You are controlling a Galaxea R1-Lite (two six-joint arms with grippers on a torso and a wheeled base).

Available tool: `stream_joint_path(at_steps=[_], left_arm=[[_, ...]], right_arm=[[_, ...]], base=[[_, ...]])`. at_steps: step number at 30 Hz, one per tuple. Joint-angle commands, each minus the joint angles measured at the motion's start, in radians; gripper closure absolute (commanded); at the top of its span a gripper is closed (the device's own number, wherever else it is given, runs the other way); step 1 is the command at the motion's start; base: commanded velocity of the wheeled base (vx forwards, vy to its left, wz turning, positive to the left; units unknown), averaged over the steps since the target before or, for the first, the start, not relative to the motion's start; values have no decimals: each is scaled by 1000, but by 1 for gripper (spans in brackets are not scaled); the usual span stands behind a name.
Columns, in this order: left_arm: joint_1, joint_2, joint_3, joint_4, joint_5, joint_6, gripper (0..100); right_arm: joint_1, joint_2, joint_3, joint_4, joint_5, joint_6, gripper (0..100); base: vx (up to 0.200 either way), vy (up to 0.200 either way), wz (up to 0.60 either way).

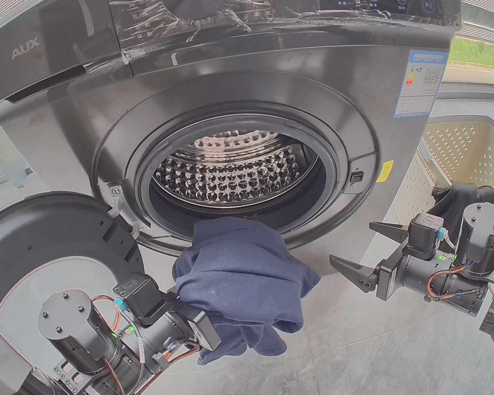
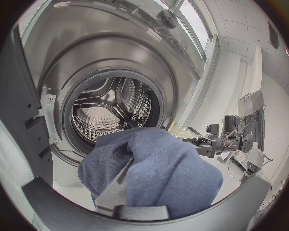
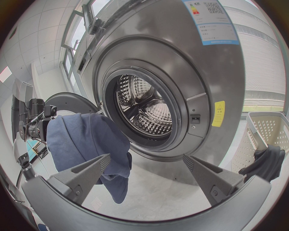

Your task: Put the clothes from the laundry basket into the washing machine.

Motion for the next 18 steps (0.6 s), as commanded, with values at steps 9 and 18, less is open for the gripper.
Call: stream_joint_path(at_steps=[9,18], left_arm=[[1,26,-1,-1,-1,-2,100],[-2,29,2,0,1,3,100]], right_arm=[[2,5,2,-1,0,0,0],[2,5,2,-1,0,1,0]], base=[[111,0,0],[44,0,0]])
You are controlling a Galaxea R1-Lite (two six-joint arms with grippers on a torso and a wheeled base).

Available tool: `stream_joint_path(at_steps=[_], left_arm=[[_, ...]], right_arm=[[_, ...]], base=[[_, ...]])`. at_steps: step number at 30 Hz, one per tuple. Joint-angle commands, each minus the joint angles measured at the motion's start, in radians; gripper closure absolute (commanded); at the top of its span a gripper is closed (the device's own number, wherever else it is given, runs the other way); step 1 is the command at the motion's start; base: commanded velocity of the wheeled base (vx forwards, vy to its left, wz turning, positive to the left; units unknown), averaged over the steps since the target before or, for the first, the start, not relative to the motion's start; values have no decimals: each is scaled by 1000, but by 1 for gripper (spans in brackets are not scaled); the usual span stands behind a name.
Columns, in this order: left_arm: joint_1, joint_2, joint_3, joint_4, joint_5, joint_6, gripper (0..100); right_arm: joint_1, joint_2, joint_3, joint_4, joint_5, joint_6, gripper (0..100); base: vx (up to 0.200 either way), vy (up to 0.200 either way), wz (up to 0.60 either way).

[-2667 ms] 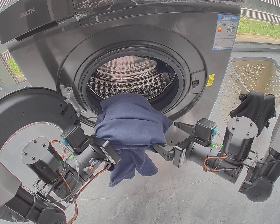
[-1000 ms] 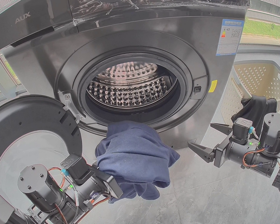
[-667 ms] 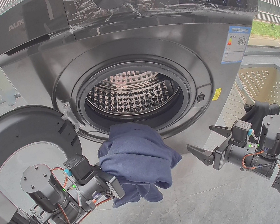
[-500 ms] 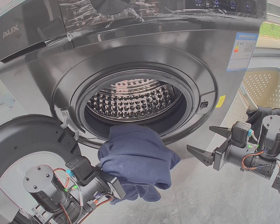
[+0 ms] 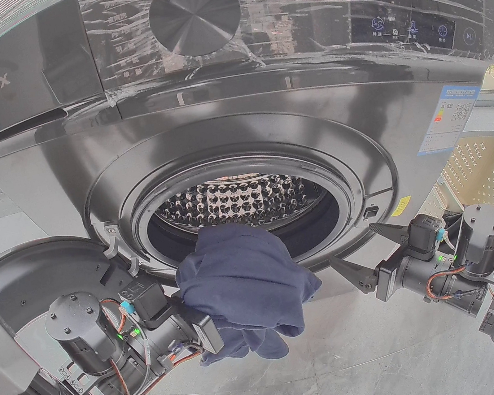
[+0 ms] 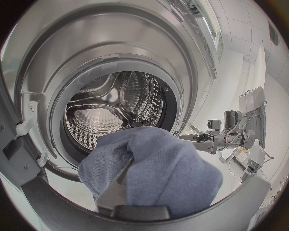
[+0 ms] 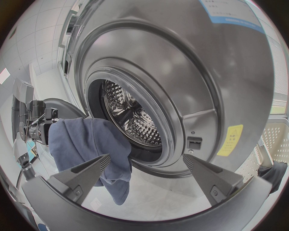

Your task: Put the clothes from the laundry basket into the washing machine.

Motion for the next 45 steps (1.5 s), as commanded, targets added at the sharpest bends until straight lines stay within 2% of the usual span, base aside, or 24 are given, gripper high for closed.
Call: stream_joint_path(at_steps=[1,15,21,24,26,31,32,35,37,41,45], left_arm=[[1,4,-1,0,0,0,100],[-4,14,7,-1,0,0,100],[-46,16,16,-1,3,-2,100],[-70,34,-9,0,40,12,100],[-65,50,-55,2,63,7,100],[-38,137,-155,0,60,17,100],[-30,189,-225,0,60,17,100],[-23,243,-303,0,72,17,100],[-30,240,-299,0,89,7,100],[-56,227,-225,0,126,7,100],[-58,204,-125,0,127,3,100]], right_arm=[[1,2,0,-1,0,0,0],[1,4,5,1,1,0,0],[35,-4,37,-1,8,-2,0],[70,-5,61,-1,9,-2,0],[90,-9,74,-1,8,-2,0],[108,-1,81,-1,3,0,0],[115,1,89,-1,3,0,0],[116,1,89,-1,3,0,0],[115,-1,89,-1,3,0,0],[107,-1,86,-1,6,0,0],[107,1,80,-1,8,0,0]], base=[[0,0,0],[0,0,0],[0,0,0],[0,0,0],[0,0,0],[0,0,0],[0,0,0],[0,0,0],[0,0,0],[0,0,0],[0,0,0]])
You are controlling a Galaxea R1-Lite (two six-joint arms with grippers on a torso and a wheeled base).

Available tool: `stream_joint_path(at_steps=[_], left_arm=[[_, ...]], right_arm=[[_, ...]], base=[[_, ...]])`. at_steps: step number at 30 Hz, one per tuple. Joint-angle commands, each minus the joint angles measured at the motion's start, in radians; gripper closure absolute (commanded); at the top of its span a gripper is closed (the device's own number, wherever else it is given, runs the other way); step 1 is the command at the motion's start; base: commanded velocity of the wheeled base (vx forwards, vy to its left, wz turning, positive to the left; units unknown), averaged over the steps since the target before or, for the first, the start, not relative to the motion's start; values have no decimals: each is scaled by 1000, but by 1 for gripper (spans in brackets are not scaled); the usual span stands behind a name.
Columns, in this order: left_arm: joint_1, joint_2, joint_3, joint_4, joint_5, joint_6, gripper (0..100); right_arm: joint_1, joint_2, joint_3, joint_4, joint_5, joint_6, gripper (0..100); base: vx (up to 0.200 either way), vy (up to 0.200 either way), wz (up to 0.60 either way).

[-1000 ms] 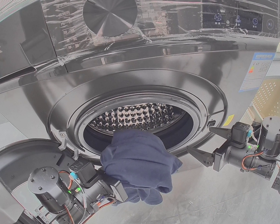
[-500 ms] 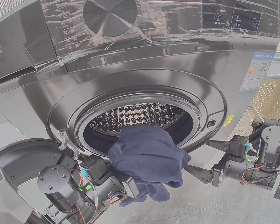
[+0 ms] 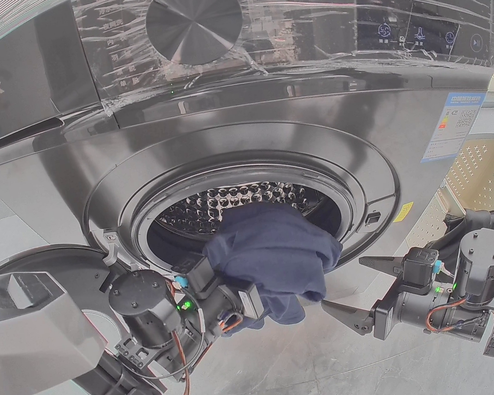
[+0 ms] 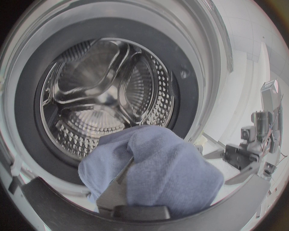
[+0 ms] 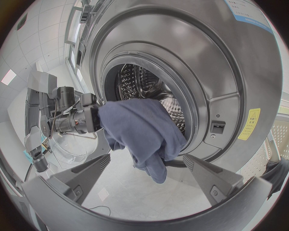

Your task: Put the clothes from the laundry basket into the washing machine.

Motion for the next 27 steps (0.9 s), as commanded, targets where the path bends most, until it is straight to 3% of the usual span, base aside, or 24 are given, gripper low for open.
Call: stream_joint_path(at_steps=[1,8,19,27], left_arm=[[-14,-18,146,1,16,-6,100],[-12,-18,148,-1,-3,-5,100],[-2,45,38,1,-24,10,100],[55,139,-110,1,-49,-5,100]], right_arm=[[-1,4,-6,-1,2,0,0],[2,7,-8,-1,0,0,0],[5,5,-8,-1,-2,1,0],[8,5,-3,-1,-2,1,0]], base=[[0,0,0],[171,0,0],[0,0,0],[0,0,0]])
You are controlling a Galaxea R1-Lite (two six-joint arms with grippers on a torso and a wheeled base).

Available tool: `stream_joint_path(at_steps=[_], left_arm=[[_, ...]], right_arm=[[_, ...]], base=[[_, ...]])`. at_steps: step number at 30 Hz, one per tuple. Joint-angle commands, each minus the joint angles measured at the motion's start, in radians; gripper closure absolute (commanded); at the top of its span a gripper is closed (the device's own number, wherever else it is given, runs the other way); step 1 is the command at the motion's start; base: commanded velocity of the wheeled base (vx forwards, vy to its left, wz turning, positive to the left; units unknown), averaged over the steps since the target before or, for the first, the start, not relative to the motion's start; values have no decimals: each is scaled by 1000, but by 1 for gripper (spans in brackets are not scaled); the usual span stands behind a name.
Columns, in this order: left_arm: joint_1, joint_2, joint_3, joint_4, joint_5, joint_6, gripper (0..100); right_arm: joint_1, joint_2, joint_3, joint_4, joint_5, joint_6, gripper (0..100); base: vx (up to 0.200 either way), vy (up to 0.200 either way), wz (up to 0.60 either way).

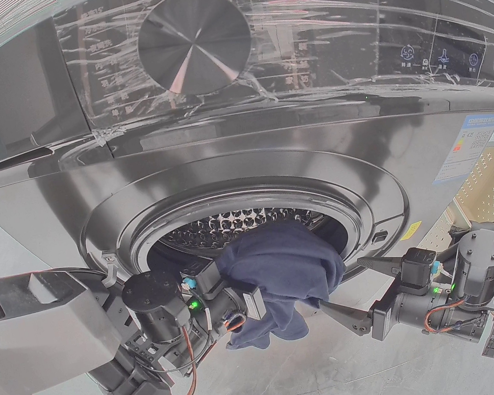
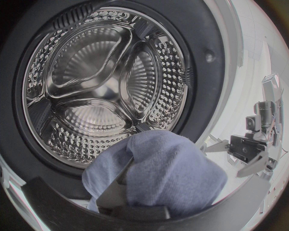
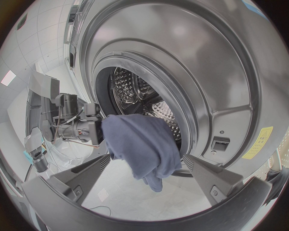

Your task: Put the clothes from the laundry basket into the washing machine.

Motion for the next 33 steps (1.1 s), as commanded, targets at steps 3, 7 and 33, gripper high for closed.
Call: stream_joint_path(at_steps=[3,7,33], left_arm=[[51,109,-139,-1,-21,-19,100],[68,172,-281,4,-14,-42,100],[153,360,-863,360,124,-44,100]], right_arm=[[3,2,4,-1,1,0,0],[7,2,6,-1,1,0,0],[16,29,0,-1,-1,8,0]], base=[[0,0,0],[0,0,0],[0,0,0]])
